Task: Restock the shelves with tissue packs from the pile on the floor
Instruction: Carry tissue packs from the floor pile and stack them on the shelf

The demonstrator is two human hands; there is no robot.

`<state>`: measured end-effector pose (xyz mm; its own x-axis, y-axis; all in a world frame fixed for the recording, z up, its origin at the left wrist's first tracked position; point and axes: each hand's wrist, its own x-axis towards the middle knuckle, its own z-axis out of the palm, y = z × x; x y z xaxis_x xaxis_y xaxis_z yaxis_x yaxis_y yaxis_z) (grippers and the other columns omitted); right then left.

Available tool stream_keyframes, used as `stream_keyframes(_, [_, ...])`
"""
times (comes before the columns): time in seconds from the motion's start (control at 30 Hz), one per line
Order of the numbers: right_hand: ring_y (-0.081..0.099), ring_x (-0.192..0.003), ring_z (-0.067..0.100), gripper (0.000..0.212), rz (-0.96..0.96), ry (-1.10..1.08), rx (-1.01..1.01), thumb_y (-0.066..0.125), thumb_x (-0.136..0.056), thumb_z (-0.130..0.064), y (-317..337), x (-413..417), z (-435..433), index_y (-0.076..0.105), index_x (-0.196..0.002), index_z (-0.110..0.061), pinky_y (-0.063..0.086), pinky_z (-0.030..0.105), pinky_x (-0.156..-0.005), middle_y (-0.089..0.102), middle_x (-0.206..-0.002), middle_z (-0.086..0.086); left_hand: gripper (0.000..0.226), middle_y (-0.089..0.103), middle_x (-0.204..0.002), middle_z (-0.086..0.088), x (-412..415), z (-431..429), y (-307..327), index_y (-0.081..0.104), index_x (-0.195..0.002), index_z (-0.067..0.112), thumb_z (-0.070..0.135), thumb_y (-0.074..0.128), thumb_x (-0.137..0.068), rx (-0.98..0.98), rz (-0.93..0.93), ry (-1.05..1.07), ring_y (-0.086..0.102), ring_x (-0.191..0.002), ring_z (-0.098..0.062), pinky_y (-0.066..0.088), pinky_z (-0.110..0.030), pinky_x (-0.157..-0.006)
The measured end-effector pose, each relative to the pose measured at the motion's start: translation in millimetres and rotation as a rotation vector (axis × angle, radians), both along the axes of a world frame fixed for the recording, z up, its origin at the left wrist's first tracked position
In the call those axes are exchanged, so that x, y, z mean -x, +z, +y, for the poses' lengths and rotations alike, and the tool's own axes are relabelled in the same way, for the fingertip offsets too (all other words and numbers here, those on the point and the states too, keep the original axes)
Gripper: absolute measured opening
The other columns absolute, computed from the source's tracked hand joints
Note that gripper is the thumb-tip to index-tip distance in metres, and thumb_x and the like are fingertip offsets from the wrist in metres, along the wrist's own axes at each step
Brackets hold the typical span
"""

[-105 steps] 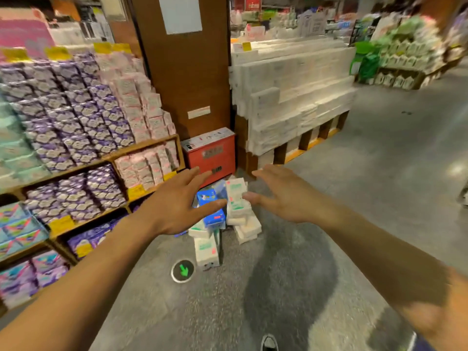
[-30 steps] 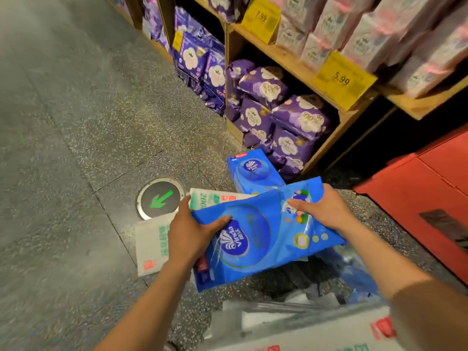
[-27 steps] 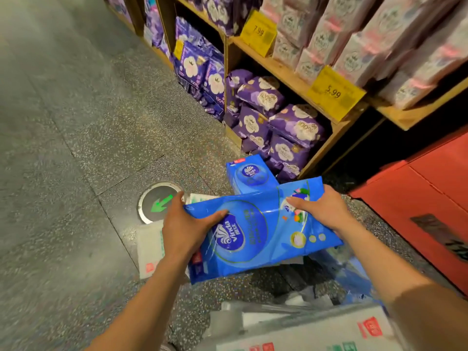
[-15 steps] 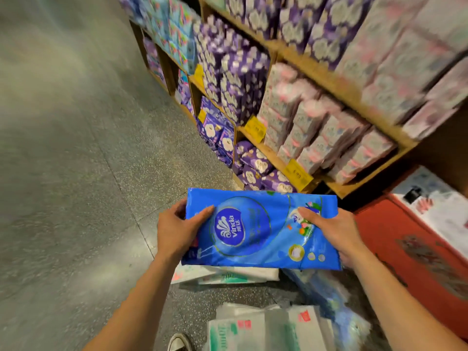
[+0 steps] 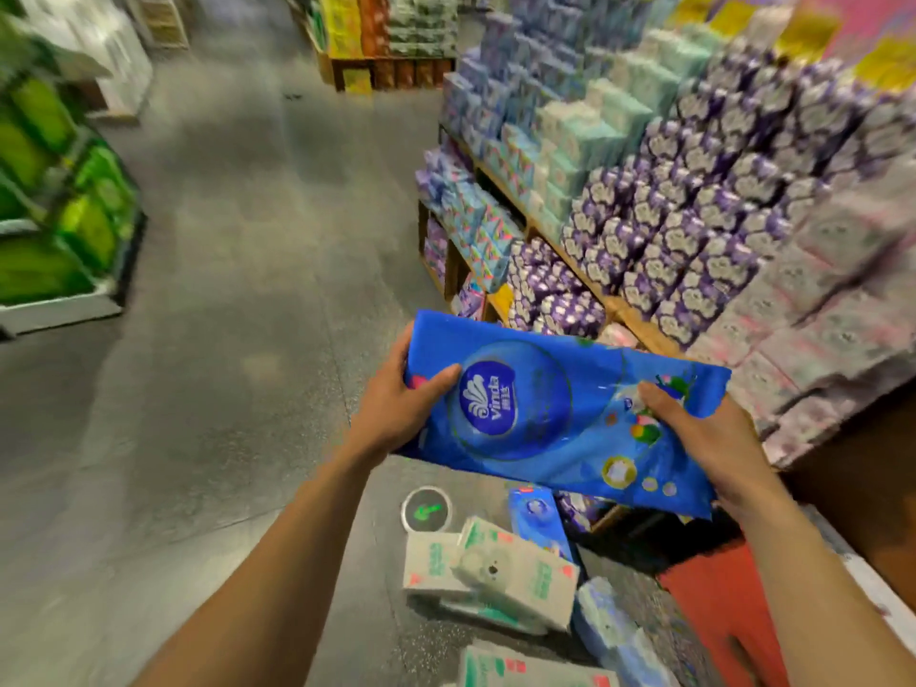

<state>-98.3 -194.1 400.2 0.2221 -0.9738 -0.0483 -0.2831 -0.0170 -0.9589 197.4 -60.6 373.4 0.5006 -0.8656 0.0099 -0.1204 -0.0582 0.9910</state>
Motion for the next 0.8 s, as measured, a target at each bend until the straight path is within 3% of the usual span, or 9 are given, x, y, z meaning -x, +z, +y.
stream_keyframes(0.07, [0.067,-0.062,-0.005,0.008,-0.04,0.046,0.033,0.073,-0.09,-0.024,29,-31,17,0.069,-0.091,-0.017,0.053,0.015,-0.055,0.074,-0.077,-0.009,0.05,0.069,-0.114,0.008,-25,22,20,0.053,-0.133,0.02,0.019,0.075,-0.089,0.059,-0.03,0.047,0.067,-0.093,0.004,0.055,-0.019,-0.08])
stream_keyframes(0.17, [0.071,-0.066,0.002,0.024,-0.061,0.062,0.057,0.075,-0.081,-0.045,53,-92,51,0.072,-0.089,-0.023,0.057,0.021,-0.058,0.075,-0.087,-0.004,0.037,0.074,-0.105,0.006,-81,70,39,0.061,-0.125,0.017,0.015,0.074,-0.089,0.107,-0.006,0.085,0.07,-0.088,-0.003,0.058,-0.024,-0.079])
stream_keyframes(0.27, [0.071,-0.061,0.001,0.013,-0.112,0.081,0.056,0.069,-0.094,-0.032,67,-160,79,0.069,-0.099,-0.02,0.055,0.018,-0.049,0.073,-0.092,-0.004,0.033,0.076,-0.105,0.004,-149,112,55,0.064,-0.121,0.016,0.015,0.075,-0.089,0.128,-0.008,0.129,0.072,-0.09,-0.007,0.057,-0.025,-0.078])
stream_keyframes(0.37, [0.068,-0.055,-0.002,0.007,-0.111,0.108,0.057,0.067,-0.096,-0.029,78,-232,106,0.066,-0.093,-0.023,0.052,0.016,-0.045,0.07,-0.09,-0.006,0.035,0.075,-0.107,0.002,-215,151,75,0.063,-0.121,0.017,0.02,0.077,-0.089,0.126,-0.024,0.168,0.073,-0.095,-0.013,0.059,-0.032,-0.082])
stream_keyframes(0.43, [0.066,-0.052,-0.004,0.01,-0.107,0.119,0.065,0.067,-0.096,-0.03,84,-280,118,0.065,-0.09,-0.023,0.05,0.014,-0.044,0.069,-0.084,-0.007,0.037,0.075,-0.108,0.002,-259,172,83,0.063,-0.119,0.023,0.024,0.079,-0.086,0.135,-0.046,0.203,0.073,-0.097,-0.017,0.059,-0.043,-0.087])
stream_keyframes(0.53, [0.066,-0.052,-0.002,0.016,-0.088,0.191,0.094,0.068,-0.095,-0.032,93,-357,126,0.066,-0.088,-0.017,0.05,0.016,-0.044,0.071,-0.077,-0.005,0.044,0.075,-0.108,0.007,-321,200,91,0.061,-0.12,0.03,0.034,0.079,-0.08,0.151,-0.07,0.285,0.073,-0.098,-0.015,0.059,-0.047,-0.089])
stream_keyframes(0.67, [0.061,-0.05,-0.003,0.025,-0.06,0.302,0.164,0.068,-0.093,-0.037,99,-474,120,0.067,-0.083,-0.014,0.05,0.022,-0.05,0.07,-0.067,-0.007,0.049,0.074,-0.107,0.012,-410,223,90,0.059,-0.123,0.035,0.039,0.079,-0.078,0.17,-0.112,0.42,0.072,-0.097,-0.01,0.059,-0.041,-0.087])
stream_keyframes(0.73, [0.065,-0.059,0.007,0.03,-0.07,0.402,0.208,0.069,-0.087,-0.048,99,-539,114,0.072,-0.085,-0.018,0.052,0.03,-0.054,0.073,-0.079,0.004,0.045,0.074,-0.104,0.014,-460,229,87,0.059,-0.12,0.036,0.033,0.081,-0.081,0.179,-0.125,0.486,0.072,-0.095,-0.006,0.058,-0.033,-0.082])
stream_keyframes(0.8, [0.069,-0.066,0.012,0.033,-0.08,0.461,0.243,0.071,-0.082,-0.057,97,-615,106,0.076,-0.086,-0.025,0.056,0.037,-0.058,0.075,-0.081,0.0,0.044,0.075,-0.101,0.013,-515,235,87,0.059,-0.122,0.03,0.024,0.081,-0.084,0.195,-0.121,0.564,0.072,-0.092,-0.005,0.057,-0.026,-0.077])
